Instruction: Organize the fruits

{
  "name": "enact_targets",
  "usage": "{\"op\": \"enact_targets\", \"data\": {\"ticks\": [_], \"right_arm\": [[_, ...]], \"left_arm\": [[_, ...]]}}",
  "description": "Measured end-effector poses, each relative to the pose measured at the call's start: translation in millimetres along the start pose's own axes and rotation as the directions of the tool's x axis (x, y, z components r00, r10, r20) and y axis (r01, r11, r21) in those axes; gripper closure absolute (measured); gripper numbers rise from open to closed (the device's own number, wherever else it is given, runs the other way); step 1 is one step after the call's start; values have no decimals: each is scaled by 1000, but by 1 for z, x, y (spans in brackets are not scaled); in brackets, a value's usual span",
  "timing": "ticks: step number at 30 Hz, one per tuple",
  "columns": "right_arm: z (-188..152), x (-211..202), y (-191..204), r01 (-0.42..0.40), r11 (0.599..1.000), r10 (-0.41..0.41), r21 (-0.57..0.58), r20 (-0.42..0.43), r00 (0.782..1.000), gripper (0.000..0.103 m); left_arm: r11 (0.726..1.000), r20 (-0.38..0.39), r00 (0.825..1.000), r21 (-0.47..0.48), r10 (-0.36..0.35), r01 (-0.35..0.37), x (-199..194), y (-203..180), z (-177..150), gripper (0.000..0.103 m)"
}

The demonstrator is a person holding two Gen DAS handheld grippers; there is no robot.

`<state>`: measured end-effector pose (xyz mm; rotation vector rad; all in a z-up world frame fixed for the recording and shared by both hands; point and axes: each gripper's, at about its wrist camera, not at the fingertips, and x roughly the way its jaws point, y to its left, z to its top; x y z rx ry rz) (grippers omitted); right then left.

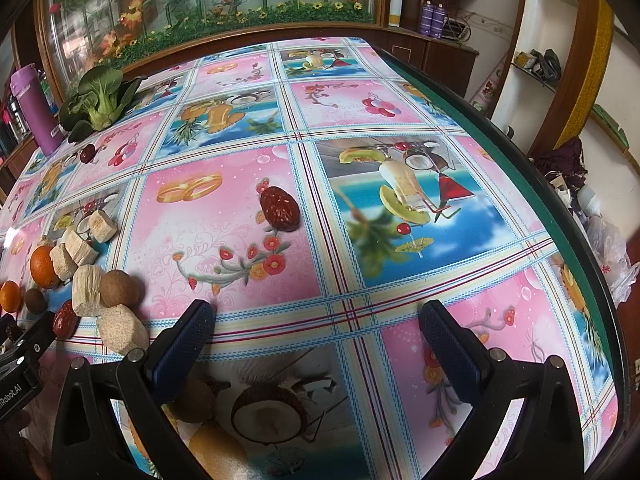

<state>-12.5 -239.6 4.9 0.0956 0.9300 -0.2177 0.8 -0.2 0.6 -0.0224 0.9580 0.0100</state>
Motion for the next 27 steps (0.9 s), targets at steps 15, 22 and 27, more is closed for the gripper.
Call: {"op": "enact_targets", "data": {"ticks": [15, 22, 27], "right_arm": [[1, -71, 22, -353, 926, 371, -130, 160, 915, 1], [6, -81, 54, -558, 810, 577, -180, 70, 814, 1], [15, -60, 85, -770, 637, 767, 3, -93, 634, 1]], "left_arm": [[995, 160, 983, 40, 88, -95, -122, 85, -43, 0], [993, 154, 983, 45, 102, -110, -120, 101, -26, 0], [982, 144, 981, 119, 128, -146, -109, 100, -10, 0]]}}
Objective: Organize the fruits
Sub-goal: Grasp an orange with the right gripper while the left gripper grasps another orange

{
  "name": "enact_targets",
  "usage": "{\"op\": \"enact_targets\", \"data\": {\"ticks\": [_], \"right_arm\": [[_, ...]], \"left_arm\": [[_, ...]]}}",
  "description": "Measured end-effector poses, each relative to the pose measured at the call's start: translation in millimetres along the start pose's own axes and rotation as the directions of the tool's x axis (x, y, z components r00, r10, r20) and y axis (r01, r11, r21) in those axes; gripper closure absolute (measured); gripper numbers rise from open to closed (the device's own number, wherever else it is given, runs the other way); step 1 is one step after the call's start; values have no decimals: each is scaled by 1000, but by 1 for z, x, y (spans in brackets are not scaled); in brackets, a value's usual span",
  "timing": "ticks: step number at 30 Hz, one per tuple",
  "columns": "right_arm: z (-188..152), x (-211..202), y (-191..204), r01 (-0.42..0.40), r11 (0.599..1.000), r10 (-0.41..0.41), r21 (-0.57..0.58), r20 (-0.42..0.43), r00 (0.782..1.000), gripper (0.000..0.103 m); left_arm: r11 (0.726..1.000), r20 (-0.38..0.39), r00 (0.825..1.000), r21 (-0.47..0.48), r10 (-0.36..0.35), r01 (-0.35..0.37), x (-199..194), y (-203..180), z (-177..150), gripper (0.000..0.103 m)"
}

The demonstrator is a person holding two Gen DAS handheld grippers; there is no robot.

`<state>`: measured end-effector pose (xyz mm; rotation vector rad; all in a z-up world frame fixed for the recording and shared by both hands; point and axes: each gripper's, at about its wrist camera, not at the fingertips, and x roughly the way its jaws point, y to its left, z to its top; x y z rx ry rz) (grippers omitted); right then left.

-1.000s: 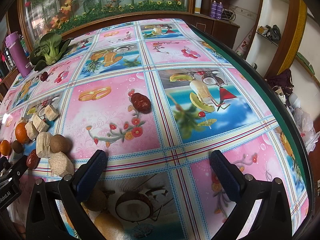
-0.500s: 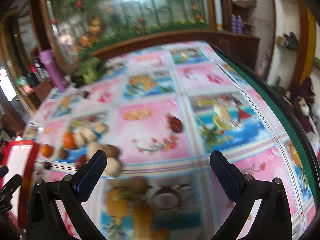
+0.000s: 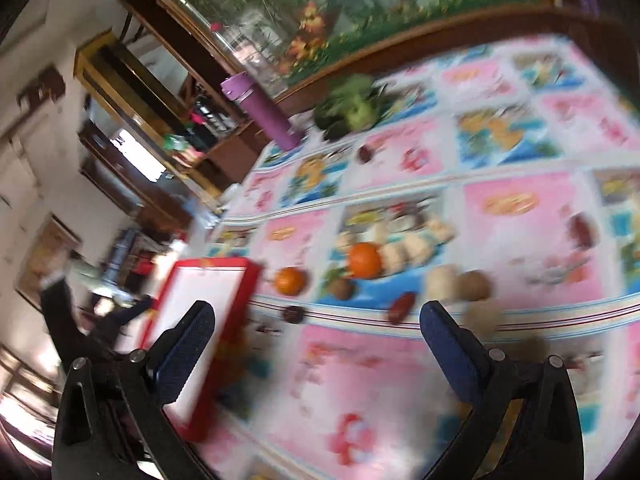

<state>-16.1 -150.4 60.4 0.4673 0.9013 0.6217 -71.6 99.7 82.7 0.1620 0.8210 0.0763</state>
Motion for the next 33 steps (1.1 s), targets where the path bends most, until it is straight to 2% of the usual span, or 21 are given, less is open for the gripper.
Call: {"op": "enact_targets", "data": {"ticks": [2, 4, 6, 8, 11, 14, 16, 18, 25, 31, 33], "right_arm": [[7, 21, -3, -52, 995, 55, 85, -42, 998, 7], [12, 36, -4, -69, 987, 79, 144, -67, 995, 11], [16, 48, -7, -37, 981, 53, 188, -80, 995, 15], [17, 55, -11, -19, 974, 43, 224, -106, 993, 25], [16, 65, -20, 22, 963, 13, 270, -126, 992, 31], [19, 62, -28, 59, 956, -32, 288, -97, 995, 32], [22, 64, -32, 74, 951, -47, 299, -96, 994, 33], [25, 64, -33, 87, 952, -62, 295, -93, 994, 35], [28, 80, -28, 186, 962, -170, 198, -96, 981, 44], [31, 84, -23, 217, 972, -208, 92, -97, 973, 45], [30, 85, -21, 224, 972, -217, 65, -101, 971, 45]], "left_arm": [[999, 3, 1000, 31, -7, 7, 4, -2, 5, 0], [998, -9, 999, 59, -33, 34, 13, -2, 12, 0], [995, -23, 998, 71, -63, 65, 22, 0, 18, 0], [993, -44, 996, 84, -83, 86, 32, 0, 23, 0], [987, -63, 992, 111, -112, 119, 43, -1, 26, 0], [979, -66, 989, 148, -133, 141, 47, -9, 28, 2], [973, -80, 986, 171, -144, 156, 52, -15, 31, 10], [967, -103, 983, 188, -155, 172, 60, -21, 34, 19], [937, -158, 962, 240, -221, 255, 74, -40, 38, 21], [928, -196, 951, 240, -240, 284, 89, -52, 40, 22], [923, -208, 946, 245, -248, 296, 92, -55, 40, 28]]}}
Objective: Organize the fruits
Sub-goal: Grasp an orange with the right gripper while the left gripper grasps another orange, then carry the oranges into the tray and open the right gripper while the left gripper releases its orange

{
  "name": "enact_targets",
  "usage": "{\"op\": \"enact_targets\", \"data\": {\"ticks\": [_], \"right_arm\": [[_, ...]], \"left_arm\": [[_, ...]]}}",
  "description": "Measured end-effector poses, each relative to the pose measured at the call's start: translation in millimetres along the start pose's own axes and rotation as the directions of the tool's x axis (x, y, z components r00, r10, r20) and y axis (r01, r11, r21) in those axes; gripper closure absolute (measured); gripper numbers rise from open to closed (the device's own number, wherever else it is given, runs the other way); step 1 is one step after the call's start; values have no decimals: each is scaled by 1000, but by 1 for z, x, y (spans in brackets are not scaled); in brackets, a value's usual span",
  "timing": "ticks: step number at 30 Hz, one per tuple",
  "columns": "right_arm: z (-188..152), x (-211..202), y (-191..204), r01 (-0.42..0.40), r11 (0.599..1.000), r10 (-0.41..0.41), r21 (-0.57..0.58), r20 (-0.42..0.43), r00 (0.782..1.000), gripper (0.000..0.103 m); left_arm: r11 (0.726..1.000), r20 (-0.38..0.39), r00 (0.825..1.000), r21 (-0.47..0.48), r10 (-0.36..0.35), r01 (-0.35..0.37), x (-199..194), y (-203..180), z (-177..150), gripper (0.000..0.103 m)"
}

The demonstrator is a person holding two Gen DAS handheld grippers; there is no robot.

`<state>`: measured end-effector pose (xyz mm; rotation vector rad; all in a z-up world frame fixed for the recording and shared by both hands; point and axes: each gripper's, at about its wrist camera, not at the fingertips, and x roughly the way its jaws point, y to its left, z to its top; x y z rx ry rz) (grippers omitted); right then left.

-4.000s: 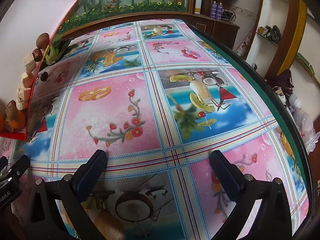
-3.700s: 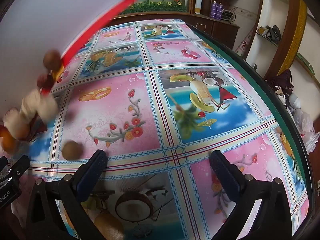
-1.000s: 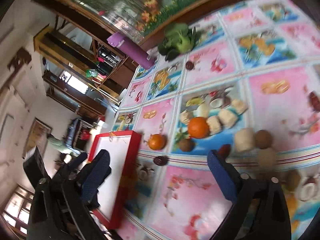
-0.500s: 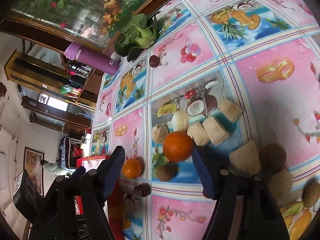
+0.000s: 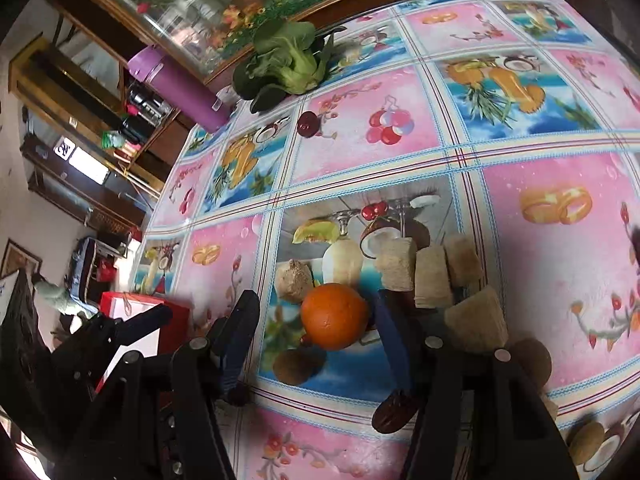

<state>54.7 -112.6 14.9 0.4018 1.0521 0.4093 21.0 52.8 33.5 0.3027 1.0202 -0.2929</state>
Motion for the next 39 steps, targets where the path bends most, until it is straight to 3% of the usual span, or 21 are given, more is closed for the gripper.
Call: {"op": "enact_targets", "data": {"ticks": [11, 13, 20, 26, 33, 39], "right_arm": [[-9, 7, 24, 134, 968, -131, -214, 28, 991, 45], [-9, 8, 25, 148, 961, -143, -232, 36, 989, 45], [-7, 8, 23, 198, 950, -190, -241, 57, 980, 68], [-6, 5, 17, 163, 961, -159, -222, 38, 987, 69], [-5, 1, 11, 109, 978, -111, -180, -2, 994, 70], [-5, -14, 16, 59, 982, -52, -179, 45, 998, 70]], "left_arm": [[996, -36, 996, -34, -82, 81, 20, 7, -1, 42], [994, -34, 994, -37, -105, 104, 20, 7, 0, 49], [993, -27, 994, -52, -109, 108, 19, 9, 0, 59], [994, -20, 995, -60, -97, 95, 18, 6, -1, 68], [993, -21, 996, -80, -87, 86, 16, 3, -2, 68], [989, 31, 995, -113, -97, 99, -4, 5, -6, 68]]}}
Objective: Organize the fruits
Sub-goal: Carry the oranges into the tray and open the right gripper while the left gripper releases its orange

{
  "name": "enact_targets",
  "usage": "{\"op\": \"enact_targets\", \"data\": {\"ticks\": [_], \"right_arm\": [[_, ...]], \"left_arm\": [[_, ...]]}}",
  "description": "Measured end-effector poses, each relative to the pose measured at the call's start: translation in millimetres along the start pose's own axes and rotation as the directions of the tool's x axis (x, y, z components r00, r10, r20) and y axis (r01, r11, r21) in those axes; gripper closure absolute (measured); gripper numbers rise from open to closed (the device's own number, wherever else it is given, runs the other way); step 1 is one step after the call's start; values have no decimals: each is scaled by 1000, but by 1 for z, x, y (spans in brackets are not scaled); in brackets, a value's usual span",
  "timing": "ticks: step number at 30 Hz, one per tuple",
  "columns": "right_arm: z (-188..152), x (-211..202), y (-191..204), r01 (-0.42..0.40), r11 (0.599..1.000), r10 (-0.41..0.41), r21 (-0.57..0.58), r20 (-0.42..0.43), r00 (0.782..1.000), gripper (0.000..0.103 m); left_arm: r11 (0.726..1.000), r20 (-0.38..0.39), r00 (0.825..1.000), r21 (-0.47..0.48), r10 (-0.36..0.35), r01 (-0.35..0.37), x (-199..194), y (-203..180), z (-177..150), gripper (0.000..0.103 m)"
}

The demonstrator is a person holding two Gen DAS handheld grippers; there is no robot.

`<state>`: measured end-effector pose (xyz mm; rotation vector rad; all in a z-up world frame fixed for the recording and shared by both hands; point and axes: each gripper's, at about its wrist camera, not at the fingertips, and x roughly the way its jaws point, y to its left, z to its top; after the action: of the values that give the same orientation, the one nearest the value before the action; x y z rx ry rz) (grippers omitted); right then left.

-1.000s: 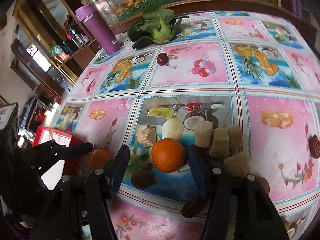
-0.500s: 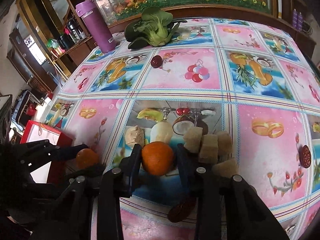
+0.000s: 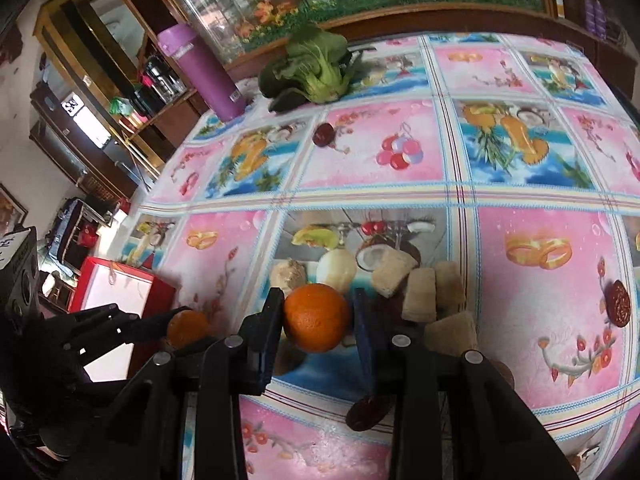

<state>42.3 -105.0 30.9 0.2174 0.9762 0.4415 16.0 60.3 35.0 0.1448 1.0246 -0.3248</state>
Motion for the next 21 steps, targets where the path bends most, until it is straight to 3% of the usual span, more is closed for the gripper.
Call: {"op": "enact_targets", "data": {"ticks": [8, 12, 18, 21], "right_arm": [[-11, -14, 40, -67, 989, 80, -130, 100, 992, 70], [-23, -14, 66, -107, 980, 127, -168, 109, 986, 70], [-46, -13, 117, -151, 965, 172, -215, 80, 982, 70], [-56, -12, 145, -157, 952, 179, -264, 63, 982, 70]], "left_arm": [[990, 129, 988, -121, 86, -70, -59, 13, -25, 68], [969, 185, 967, -207, 175, -136, -96, 28, -47, 68], [906, 214, 915, -332, 342, -261, -135, 60, -82, 68], [860, 201, 876, -376, 439, -345, -143, 72, -98, 68]]}}
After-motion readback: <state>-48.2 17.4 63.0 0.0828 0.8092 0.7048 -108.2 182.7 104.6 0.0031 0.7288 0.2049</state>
